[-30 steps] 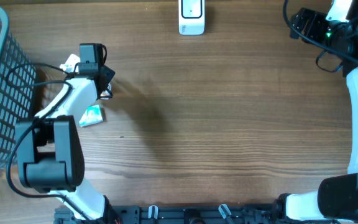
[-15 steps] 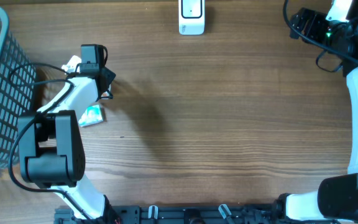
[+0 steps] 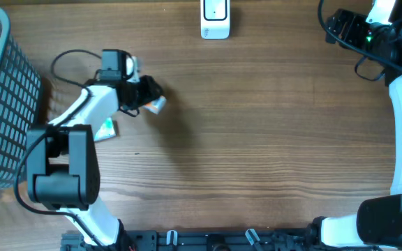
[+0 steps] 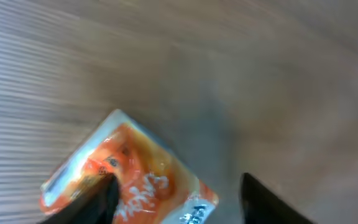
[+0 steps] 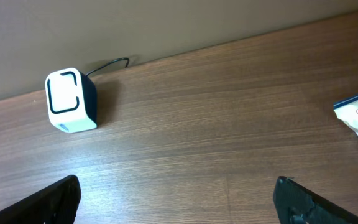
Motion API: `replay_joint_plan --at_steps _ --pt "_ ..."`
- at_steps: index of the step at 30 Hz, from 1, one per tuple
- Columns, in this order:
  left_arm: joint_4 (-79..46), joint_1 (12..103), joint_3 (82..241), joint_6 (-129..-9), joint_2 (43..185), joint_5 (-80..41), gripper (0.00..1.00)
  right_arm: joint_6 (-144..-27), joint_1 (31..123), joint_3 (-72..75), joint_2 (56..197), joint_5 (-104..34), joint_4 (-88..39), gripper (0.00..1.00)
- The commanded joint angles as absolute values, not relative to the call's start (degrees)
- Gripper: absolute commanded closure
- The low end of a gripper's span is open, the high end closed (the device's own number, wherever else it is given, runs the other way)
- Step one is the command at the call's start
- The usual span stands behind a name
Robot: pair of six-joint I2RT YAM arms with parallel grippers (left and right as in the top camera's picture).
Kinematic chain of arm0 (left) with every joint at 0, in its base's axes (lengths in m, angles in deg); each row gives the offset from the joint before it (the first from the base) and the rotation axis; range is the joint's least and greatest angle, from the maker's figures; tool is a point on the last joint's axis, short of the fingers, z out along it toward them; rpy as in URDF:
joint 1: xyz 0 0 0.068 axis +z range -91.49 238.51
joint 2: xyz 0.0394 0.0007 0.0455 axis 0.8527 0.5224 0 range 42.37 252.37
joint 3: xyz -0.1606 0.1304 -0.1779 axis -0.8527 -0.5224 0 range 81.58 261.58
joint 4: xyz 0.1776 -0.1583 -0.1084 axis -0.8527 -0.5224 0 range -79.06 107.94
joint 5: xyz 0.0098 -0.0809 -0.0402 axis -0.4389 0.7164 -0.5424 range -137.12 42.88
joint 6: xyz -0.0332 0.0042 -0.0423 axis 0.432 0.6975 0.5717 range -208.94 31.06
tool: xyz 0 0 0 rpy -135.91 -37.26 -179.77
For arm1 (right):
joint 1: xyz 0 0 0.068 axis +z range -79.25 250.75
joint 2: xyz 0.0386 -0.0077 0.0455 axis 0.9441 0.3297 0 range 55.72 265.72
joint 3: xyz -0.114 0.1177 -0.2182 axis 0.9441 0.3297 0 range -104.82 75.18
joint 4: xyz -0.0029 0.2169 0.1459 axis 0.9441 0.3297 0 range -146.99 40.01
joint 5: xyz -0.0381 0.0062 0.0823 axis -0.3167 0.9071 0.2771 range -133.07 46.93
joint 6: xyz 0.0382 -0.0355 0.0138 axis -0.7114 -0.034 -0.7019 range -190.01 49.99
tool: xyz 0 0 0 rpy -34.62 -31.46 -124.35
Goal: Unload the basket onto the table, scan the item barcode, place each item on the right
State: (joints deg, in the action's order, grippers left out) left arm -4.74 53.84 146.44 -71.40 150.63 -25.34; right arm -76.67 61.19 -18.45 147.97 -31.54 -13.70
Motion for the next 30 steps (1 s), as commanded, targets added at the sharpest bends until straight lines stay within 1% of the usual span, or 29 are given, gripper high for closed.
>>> replay_joint_plan --at_steps 1,4,9,11,14,16,18,20,21,23,25,27,28,29,30 --pt "-7.8 48.6 145.4 -79.4 152.3 -20.5 0.34 -77.6 61.1 -18.6 148.3 -32.1 -13.8 0.00" --pt "-9.0 45.0 146.3 -81.5 151.5 -19.5 0.33 -77.6 61.1 -18.6 148.3 -32.1 -13.8 0.00" --pt "-11.2 38.8 149.3 -81.7 147.5 -18.5 0.32 -77.6 61.1 -18.6 148.3 -32.1 -13.8 0.00" --pt "-11.6 37.1 150.0 -81.7 145.7 -18.1 0.28 -77.6 61.1 -18.6 148.3 -32.1 -13.8 0.00" --pt "-11.7 35.3 150.4 -81.7 142.3 -18.2 0.19 -77.5 61.1 -18.6 148.3 -32.1 -13.8 0.00" --pt "-12.2 35.0 150.4 -81.7 139.0 -18.2 0.18 -77.6 61.1 -18.6 148.3 -32.1 -13.8 0.00" --pt "-12.6 35.5 150.4 -81.3 136.4 -19.9 0.19 -77.6 61.1 -18.6 148.3 -32.1 -13.8 0.00" --pt "-13.8 36.9 150.3 -76.8 133.6 -26.2 0.25 -77.6 61.1 -18.6 148.3 -32.1 -13.8 0.00" --pt "-15.1 37.8 150.3 -72.8 132.6 -30.2 0.26 -77.6 61.1 -18.6 148.3 -32.1 -13.8 0.01" --pt "-18.8 39.8 150.3 -65.3 131.3 -36.9 0.34 -77.6 61.1 -18.6 148.3 -32.1 -13.8 0.00" --pt "-22.0 41.4 150.2 -59.4 131.4 -38.9 0.51 -77.5 61.1 -18.6 148.3 -32.1 -13.8 0.00" --pt "-22.8 41.9 149.2 -55.0 132.2 -38.9 0.63 -77.6 61.1 -18.6 148.3 -32.1 -13.8 0.00" --pt "-22.8 41.7 148.6 -53.1 132.8 -38.8 0.75 -77.6 61.1 -18.6 148.3 -32.1 -13.8 0.00" --pt "-22.5 41.3 148.0 -51.4 133.5 -38.8 0.94 -77.6 61.1 -18.6 148.3 -32.1 -13.8 0.00" --pt "-22.1 40.8 147.5 -50.0 134.3 -38.8 0.96 -77.6 61.1 -18.6 148.3 -32.1 -13.8 0.00"
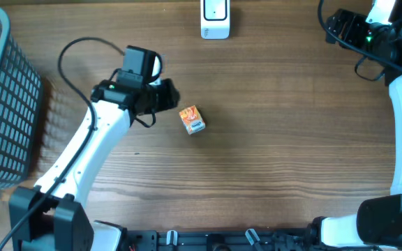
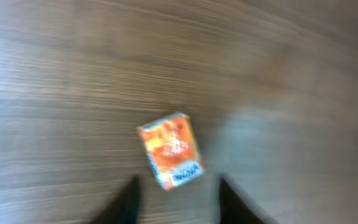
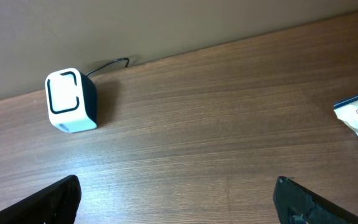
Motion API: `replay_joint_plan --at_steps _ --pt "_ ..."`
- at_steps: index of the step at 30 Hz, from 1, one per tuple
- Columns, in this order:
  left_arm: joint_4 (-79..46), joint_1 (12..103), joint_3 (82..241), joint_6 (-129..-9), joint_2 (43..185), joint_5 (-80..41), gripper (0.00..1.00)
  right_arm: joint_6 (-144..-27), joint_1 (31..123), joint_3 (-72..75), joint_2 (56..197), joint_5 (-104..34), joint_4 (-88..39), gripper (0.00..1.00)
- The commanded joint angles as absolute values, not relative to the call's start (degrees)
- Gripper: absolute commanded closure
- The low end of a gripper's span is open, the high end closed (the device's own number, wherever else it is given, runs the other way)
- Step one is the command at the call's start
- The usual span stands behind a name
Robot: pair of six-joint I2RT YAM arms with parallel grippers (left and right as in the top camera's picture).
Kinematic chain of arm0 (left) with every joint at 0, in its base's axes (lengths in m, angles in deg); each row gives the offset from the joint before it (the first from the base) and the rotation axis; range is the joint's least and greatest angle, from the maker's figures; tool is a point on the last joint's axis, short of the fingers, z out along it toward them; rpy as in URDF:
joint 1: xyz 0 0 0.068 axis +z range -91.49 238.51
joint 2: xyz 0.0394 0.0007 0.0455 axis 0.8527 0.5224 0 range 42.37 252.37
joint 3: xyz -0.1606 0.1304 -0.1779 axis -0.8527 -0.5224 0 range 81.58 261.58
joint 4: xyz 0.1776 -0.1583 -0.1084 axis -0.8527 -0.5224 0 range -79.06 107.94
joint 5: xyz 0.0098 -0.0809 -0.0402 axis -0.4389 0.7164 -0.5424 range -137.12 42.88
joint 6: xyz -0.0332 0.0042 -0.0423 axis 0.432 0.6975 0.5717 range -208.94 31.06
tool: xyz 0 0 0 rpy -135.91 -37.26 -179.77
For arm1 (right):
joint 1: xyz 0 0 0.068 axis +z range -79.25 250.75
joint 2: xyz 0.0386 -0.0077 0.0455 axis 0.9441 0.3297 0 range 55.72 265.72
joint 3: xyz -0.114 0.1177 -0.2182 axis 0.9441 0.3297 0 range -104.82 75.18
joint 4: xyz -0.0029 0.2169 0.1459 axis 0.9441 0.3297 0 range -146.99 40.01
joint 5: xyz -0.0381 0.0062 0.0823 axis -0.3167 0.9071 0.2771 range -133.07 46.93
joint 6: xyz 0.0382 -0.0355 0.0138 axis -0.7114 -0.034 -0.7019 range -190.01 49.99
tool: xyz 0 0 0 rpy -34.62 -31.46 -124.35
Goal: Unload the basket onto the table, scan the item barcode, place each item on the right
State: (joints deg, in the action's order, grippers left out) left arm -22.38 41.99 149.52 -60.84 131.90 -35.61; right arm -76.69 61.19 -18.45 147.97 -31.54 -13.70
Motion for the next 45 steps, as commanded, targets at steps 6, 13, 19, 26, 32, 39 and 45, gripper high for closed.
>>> replay_joint_plan --at_steps 6,13,19,26,32,39,45 --pt "-18.4 35.4 146.4 -48.3 139.3 -38.7 0.96 -77.6 61.1 -18.6 148.3 -32.1 -13.8 0.00" --pt "-14.6 30.5 146.4 -44.7 144.8 -41.5 0.96 -77.6 61.1 -18.6 148.3 -32.1 -13.8 0.00" --pt "-14.6 29.7 146.4 -42.2 148.3 -41.4 0.96 -77.6 61.1 -18.6 148.3 -32.1 -13.8 0.00" --pt "-15.1 29.8 146.5 -42.2 148.2 -40.4 0.96 -77.6 61.1 -18.6 148.3 -32.1 -13.8 0.00" --pt "-15.8 30.0 149.2 -42.4 143.6 -33.6 0.96 -77.6 61.1 -18.6 148.3 -32.1 -13.8 0.00" --pt "-19.1 32.3 149.6 -43.7 133.3 -37.7 0.96 -77.6 61.1 -18.6 148.3 -32.1 -13.8 0.00" --pt "-28.7 40.7 149.6 -43.7 127.6 -42.7 0.96 -77.6 61.1 -18.6 148.3 -32.1 -13.8 0.00"
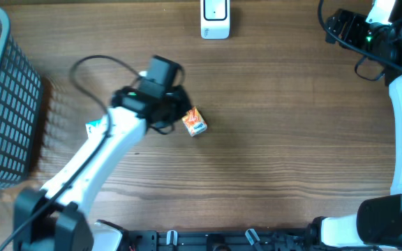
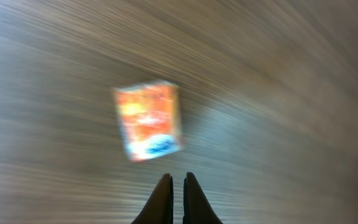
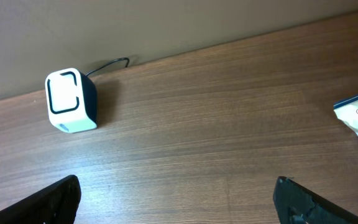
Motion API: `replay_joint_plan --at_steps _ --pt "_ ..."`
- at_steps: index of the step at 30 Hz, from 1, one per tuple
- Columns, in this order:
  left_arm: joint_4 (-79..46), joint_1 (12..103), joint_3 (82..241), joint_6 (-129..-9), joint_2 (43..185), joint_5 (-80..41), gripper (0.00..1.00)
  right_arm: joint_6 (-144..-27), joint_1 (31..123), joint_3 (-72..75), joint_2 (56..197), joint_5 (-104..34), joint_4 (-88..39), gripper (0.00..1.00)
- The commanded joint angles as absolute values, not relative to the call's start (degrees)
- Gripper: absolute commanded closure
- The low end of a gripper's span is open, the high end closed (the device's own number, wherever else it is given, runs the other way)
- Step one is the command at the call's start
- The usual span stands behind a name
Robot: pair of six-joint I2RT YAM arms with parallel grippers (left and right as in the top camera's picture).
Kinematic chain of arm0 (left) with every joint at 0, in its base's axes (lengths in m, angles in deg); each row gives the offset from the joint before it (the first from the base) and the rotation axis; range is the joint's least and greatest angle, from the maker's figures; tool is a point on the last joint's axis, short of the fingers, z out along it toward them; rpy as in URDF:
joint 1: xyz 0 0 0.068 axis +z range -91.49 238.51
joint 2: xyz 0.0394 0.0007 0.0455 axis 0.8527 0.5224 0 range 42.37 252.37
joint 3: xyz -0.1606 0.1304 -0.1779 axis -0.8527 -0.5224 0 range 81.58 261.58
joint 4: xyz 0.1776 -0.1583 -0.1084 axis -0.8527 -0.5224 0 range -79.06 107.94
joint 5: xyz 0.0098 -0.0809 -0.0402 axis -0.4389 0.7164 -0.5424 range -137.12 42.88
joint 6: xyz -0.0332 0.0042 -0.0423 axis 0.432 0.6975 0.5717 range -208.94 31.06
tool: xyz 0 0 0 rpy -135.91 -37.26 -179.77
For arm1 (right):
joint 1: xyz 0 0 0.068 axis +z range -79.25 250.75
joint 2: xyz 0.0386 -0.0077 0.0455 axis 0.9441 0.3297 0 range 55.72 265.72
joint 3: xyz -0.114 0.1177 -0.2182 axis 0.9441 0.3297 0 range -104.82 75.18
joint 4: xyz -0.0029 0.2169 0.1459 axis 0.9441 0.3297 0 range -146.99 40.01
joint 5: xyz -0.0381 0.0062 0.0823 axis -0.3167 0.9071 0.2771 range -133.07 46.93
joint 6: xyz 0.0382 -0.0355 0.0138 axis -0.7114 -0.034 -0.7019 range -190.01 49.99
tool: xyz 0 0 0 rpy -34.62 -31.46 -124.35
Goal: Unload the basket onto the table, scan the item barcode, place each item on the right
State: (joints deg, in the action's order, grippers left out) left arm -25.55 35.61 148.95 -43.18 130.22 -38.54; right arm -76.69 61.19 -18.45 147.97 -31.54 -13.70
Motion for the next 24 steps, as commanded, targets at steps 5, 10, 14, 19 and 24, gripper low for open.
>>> replay_joint_plan --at_steps 5,10,14,19,24 --pt "-31.9 48.9 150.4 -43.7 121.6 -41.9 0.93 -77.6 61.1 -18.6 148.3 -32.1 -13.8 0.00" --pt "-33.0 55.0 151.0 -50.7 114.1 -42.0 0.34 -77.7 61.1 -18.6 148.3 -32.1 -13.8 0.00" --pt "-35.4 58.6 151.0 -51.3 109.8 -42.3 0.11 -83.4 61.1 -18.6 148.3 -28.4 -11.8 0.00" --pt "-37.1 60.1 151.0 -51.2 109.0 -43.2 0.00 -90.8 61.1 -18.6 148.3 -26.9 -12.3 0.00" --pt "-37.2 60.1 151.0 -51.2 109.3 -43.2 0.00 -95.9 62.2 -17.7 148.7 -14.2 -6.1 0.00"
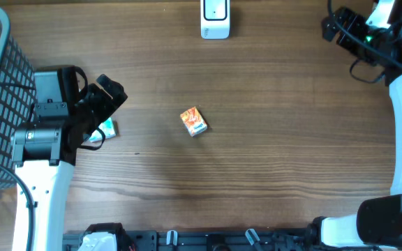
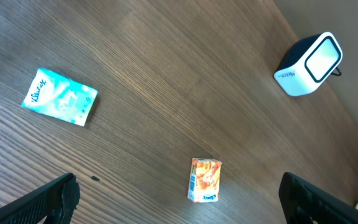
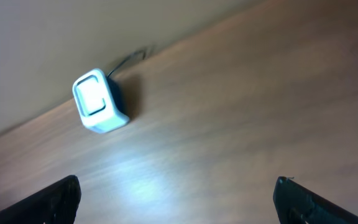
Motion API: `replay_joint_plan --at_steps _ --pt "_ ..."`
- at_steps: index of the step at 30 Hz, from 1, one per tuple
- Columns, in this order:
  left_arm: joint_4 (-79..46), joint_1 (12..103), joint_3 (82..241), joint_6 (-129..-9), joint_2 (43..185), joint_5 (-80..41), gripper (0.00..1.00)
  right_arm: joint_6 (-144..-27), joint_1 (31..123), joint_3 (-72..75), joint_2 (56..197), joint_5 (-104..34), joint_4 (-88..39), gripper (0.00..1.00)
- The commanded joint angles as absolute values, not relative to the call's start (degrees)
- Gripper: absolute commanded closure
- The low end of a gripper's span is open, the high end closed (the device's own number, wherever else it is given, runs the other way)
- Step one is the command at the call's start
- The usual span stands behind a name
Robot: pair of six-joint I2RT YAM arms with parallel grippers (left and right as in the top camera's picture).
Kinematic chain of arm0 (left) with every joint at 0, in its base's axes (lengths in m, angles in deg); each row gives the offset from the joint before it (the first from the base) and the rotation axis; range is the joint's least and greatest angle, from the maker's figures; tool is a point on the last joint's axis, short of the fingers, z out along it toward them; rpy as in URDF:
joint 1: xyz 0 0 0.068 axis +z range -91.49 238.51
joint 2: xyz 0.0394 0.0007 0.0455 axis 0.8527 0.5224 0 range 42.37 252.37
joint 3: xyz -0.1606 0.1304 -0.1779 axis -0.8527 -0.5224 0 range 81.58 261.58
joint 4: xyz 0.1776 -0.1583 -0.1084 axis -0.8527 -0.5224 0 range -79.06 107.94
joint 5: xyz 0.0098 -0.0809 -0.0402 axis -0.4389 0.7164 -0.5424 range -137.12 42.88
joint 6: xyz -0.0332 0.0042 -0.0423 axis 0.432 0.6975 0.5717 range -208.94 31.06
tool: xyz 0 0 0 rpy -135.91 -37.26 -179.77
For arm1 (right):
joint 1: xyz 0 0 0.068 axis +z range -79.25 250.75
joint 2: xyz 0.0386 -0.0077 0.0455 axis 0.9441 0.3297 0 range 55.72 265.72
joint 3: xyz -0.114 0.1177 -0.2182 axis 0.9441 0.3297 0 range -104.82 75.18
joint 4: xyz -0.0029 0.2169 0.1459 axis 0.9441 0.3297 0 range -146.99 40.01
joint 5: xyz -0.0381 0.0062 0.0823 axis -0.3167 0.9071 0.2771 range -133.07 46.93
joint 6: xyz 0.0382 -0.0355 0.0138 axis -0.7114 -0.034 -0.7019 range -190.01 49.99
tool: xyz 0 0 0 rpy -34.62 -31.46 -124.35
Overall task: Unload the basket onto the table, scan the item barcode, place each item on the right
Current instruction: 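Move the right gripper down to the orange tissue pack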
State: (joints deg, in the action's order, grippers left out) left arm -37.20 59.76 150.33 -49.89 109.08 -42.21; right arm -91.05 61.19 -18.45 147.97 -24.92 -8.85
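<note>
A small orange packet (image 1: 193,121) lies loose near the table's middle; the left wrist view shows it (image 2: 205,180) lying between the spread jaws, far below. The white barcode scanner (image 1: 215,19) stands at the far edge, also visible as the scanner (image 2: 308,64) and the scanner (image 3: 99,101). My left gripper (image 1: 109,94) is open, raised at the left side of the table, well away from the packet. My right gripper (image 3: 176,202) is open high at the far right corner, nothing between its fingers.
A teal tissue packet (image 1: 104,130) lies by the left arm, also seen as the teal packet (image 2: 59,97). A grey wire basket stands at the left edge. The wooden table (image 1: 285,139) stretches right of the orange packet.
My left gripper, shut just beside the orange packet, has pulled back to the left and up and now stands open. The right wrist view has shifted and blurs. The orange packet lies where it was.
My left gripper held the orange packet near the teal packet at the left. Then the packet lay loose near the table's middle with the gripper beside it. The gripper then stood shut close to it, and now it is open back at the left.
</note>
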Motion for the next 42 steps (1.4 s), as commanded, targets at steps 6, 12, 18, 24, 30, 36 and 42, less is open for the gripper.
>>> replay_joint_plan --at_steps 6,12,18,24,30,36,42 --pt "-37.2 60.1 151.0 -51.2 109.3 -43.2 0.00 -92.5 71.0 -9.5 150.1 -18.8 -4.8 0.00" --pt "-37.2 60.1 151.0 -51.2 109.3 -43.2 0.00 -86.0 82.0 1.7 153.5 -14.6 -15.1 0.00" --pt "-37.2 60.1 151.0 -51.2 109.3 -43.2 0.00 -83.7 90.6 4.4 159.8 -5.7 -22.7 0.00" --pt "-37.2 60.1 151.0 -51.2 109.3 -43.2 0.00 -91.1 94.4 4.4 164.0 -10.0 -25.3 0.09" --pt "-37.2 60.1 151.0 -51.2 109.3 -43.2 0.00 -91.2 94.4 4.4 164.3 -13.0 -25.8 0.10" --pt "-37.2 60.1 151.0 -51.2 109.3 -43.2 0.00 -91.5 95.3 4.4 166.1 -12.8 -29.1 0.14" --pt "-37.2 60.1 151.0 -51.2 109.3 -43.2 0.00 -95.7 98.1 4.4 170.1 -12.0 -34.0 0.39"
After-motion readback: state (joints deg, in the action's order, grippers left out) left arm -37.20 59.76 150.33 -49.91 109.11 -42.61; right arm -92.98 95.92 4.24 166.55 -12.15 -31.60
